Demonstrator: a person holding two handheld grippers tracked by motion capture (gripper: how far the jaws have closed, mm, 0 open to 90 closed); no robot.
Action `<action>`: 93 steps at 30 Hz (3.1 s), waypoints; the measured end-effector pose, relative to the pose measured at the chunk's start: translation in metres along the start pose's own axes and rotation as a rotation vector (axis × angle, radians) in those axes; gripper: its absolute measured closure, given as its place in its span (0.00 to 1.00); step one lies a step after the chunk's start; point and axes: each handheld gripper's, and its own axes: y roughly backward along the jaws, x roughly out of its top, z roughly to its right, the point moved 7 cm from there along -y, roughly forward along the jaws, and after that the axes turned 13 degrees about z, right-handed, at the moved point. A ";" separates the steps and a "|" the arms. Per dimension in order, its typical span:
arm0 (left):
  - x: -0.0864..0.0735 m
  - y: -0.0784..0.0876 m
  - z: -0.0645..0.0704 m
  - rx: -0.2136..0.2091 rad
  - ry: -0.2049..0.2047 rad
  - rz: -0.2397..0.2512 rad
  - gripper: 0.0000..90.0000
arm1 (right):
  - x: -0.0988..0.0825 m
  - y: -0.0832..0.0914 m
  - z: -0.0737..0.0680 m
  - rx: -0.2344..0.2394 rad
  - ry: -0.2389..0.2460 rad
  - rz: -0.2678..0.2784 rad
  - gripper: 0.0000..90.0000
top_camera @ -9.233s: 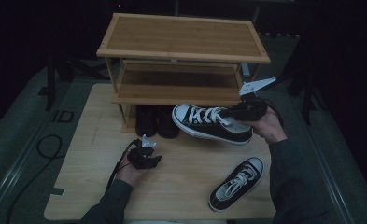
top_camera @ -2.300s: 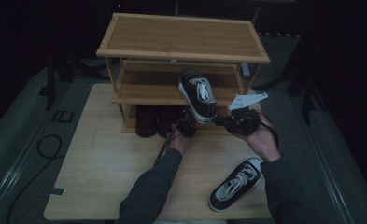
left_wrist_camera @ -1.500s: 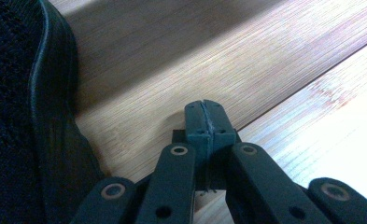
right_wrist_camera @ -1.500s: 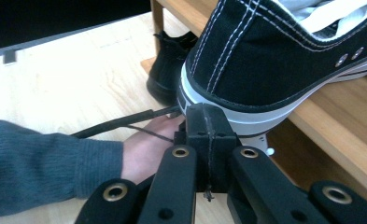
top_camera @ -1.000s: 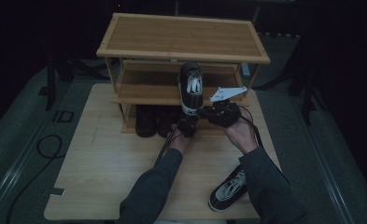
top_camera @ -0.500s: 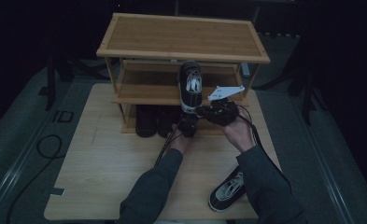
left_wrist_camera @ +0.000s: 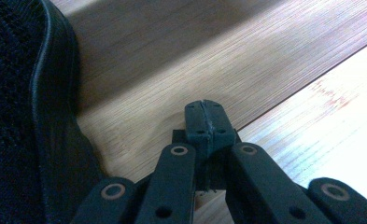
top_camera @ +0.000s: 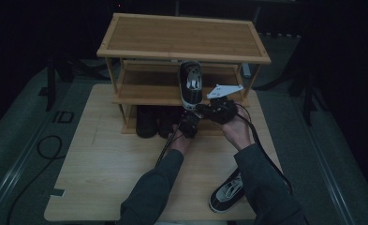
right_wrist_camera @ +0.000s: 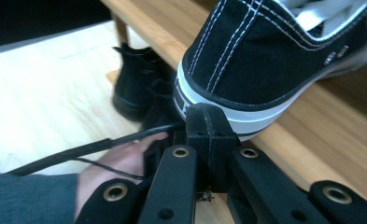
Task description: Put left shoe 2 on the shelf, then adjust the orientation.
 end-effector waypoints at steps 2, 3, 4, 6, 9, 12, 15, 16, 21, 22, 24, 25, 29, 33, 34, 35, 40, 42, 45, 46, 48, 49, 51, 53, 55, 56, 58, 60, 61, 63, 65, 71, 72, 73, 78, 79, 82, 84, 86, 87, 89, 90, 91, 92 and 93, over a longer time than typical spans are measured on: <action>0.000 0.000 0.000 -0.001 0.001 0.000 1.00 | 0.000 -0.001 0.004 0.004 -0.022 0.009 1.00; 0.000 0.000 0.000 -0.002 0.000 0.000 1.00 | 0.000 -0.002 0.004 0.010 -0.025 0.009 1.00; 0.000 0.000 0.000 -0.003 0.001 0.000 1.00 | 0.000 -0.002 0.004 0.006 -0.022 0.011 1.00; 0.000 0.000 0.000 -0.002 -0.003 0.000 1.00 | 0.000 -0.003 0.004 0.006 -0.022 0.014 1.00; 0.000 0.000 0.000 0.001 -0.001 0.000 1.00 | 0.000 -0.005 0.003 0.005 -0.026 0.017 1.00; 0.000 0.000 0.000 0.000 0.000 -0.002 1.00 | 0.001 -0.007 0.003 -0.001 -0.015 0.014 1.00; 0.000 0.000 0.001 0.007 0.001 -0.005 1.00 | 0.002 -0.009 0.003 0.000 -0.021 0.017 1.00; 0.001 -0.001 0.003 0.001 0.023 0.010 1.00 | 0.002 -0.010 0.003 -0.004 -0.017 0.016 1.00; 0.001 -0.001 0.003 -0.007 0.023 0.007 1.00 | 0.004 -0.017 0.003 -0.020 -0.018 0.019 1.00; 0.001 -0.001 0.003 -0.010 0.024 0.009 1.00 | 0.004 -0.018 0.005 -0.021 -0.026 0.022 1.00; 0.001 -0.001 0.003 -0.011 0.024 0.008 1.00 | 0.004 -0.020 0.007 -0.026 -0.037 0.026 1.00; 0.001 -0.001 0.003 -0.011 0.025 0.008 1.00 | 0.004 -0.021 0.007 -0.030 -0.038 0.025 1.00; 0.001 -0.001 0.003 -0.011 0.023 0.010 1.00 | 0.005 -0.024 0.007 -0.037 -0.037 0.021 1.00; 0.001 -0.001 0.003 -0.012 0.024 0.008 1.00 | 0.005 -0.024 0.007 -0.037 -0.038 0.023 1.00; 0.001 -0.001 0.003 -0.021 0.027 0.009 1.00 | 0.005 -0.023 0.007 -0.038 -0.037 0.022 1.00; 0.001 -0.001 0.002 -0.025 0.022 0.011 1.00 | 0.005 -0.023 0.007 -0.038 -0.038 0.022 1.00; 0.000 -0.001 0.001 -0.018 0.037 0.022 1.00 | 0.008 -0.017 0.005 -0.014 -0.044 0.038 0.92; 0.000 -0.001 0.001 -0.020 0.038 0.021 1.00 | 0.009 -0.011 0.005 -0.013 -0.038 0.038 0.91; 0.000 -0.001 0.001 -0.022 0.037 0.022 1.00 | 0.007 -0.003 0.005 -0.020 -0.029 0.024 0.88; 0.000 -0.001 0.001 -0.022 0.035 0.022 1.00 | 0.007 -0.001 0.005 -0.020 -0.024 0.018 0.87; -0.001 0.000 0.000 -0.022 0.032 0.022 1.00 | 0.006 0.001 0.004 -0.020 -0.021 0.011 0.85; -0.001 0.001 -0.001 -0.020 0.022 0.012 1.00 | 0.005 0.003 0.003 -0.018 -0.015 0.005 0.85; -0.001 0.000 -0.002 -0.020 0.022 0.017 1.00 | 0.000 0.009 0.002 -0.017 -0.012 -0.024 0.82; -0.001 0.000 -0.002 -0.022 0.024 0.020 1.00 | -0.006 0.012 0.004 -0.022 -0.017 -0.038 0.82; -0.001 0.000 -0.002 -0.024 0.025 0.021 1.00 | -0.012 0.016 0.007 -0.030 -0.019 -0.051 0.81; -0.001 0.000 -0.001 -0.027 0.026 0.023 1.00 | -0.015 0.017 0.008 -0.029 -0.026 -0.057 0.81; -0.001 0.000 -0.001 -0.027 0.029 0.023 1.00 | -0.021 0.020 0.011 -0.035 -0.031 -0.072 0.80; -0.001 0.000 -0.001 -0.025 0.025 0.023 1.00 | -0.025 0.022 0.012 -0.035 -0.038 -0.078 0.80; -0.001 0.000 -0.002 -0.025 0.024 0.024 1.00 | -0.028 0.023 0.013 -0.037 -0.039 -0.084 0.79; -0.001 0.000 -0.002 -0.024 0.024 0.025 1.00 | -0.032 0.024 0.015 -0.041 -0.044 -0.094 0.79; -0.001 0.000 -0.002 -0.025 0.025 0.025 1.00 | -0.036 0.026 0.016 -0.039 -0.049 -0.096 0.79; -0.001 0.000 -0.002 -0.028 0.018 0.024 1.00 | -0.045 0.028 0.017 -0.038 -0.054 -0.113 0.77; -0.002 0.000 -0.001 -0.033 0.023 0.024 1.00 | -0.046 0.029 0.017 -0.037 -0.058 -0.114 0.77; -0.002 0.000 -0.001 -0.033 0.024 0.026 1.00 | -0.048 0.029 0.018 -0.040 -0.062 -0.114 0.77; -0.002 0.000 -0.001 -0.032 0.024 0.027 1.00 | -0.056 0.032 0.020 -0.035 -0.081 -0.118 0.76; -0.002 0.000 -0.001 -0.033 0.024 0.027 1.00 | -0.058 0.033 0.020 -0.032 -0.084 -0.115 0.76; -0.002 0.000 -0.002 -0.030 0.023 0.027 1.00 | -0.062 0.037 0.020 -0.030 -0.092 -0.116 0.76; -0.002 0.000 -0.002 -0.030 0.024 0.029 1.00 | -0.065 0.040 0.021 -0.031 -0.096 -0.118 0.76; -0.002 0.000 -0.002 -0.032 0.029 0.028 1.00 | -0.068 0.042 0.021 -0.030 -0.100 -0.123 0.76; -0.002 0.000 -0.002 -0.033 0.030 0.028 1.00 | -0.069 0.044 0.021 -0.025 -0.105 -0.119 0.76; -0.002 0.000 -0.002 -0.033 0.030 0.027 1.00 | -0.071 0.046 0.021 -0.023 -0.112 -0.121 0.75; -0.002 0.000 -0.002 -0.032 0.030 0.026 1.00 | -0.073 0.048 0.021 -0.023 -0.111 -0.123 0.75; -0.002 0.000 -0.002 -0.032 0.031 0.027 1.00 | -0.074 0.049 0.022 -0.023 -0.112 -0.123 0.75; -0.002 0.000 -0.002 -0.032 0.030 0.027 1.00 | -0.076 0.051 0.022 -0.025 -0.113 -0.125 0.75; -0.002 0.000 -0.001 -0.034 0.038 0.033 1.00 | -0.078 0.052 0.022 -0.027 -0.114 -0.127 0.75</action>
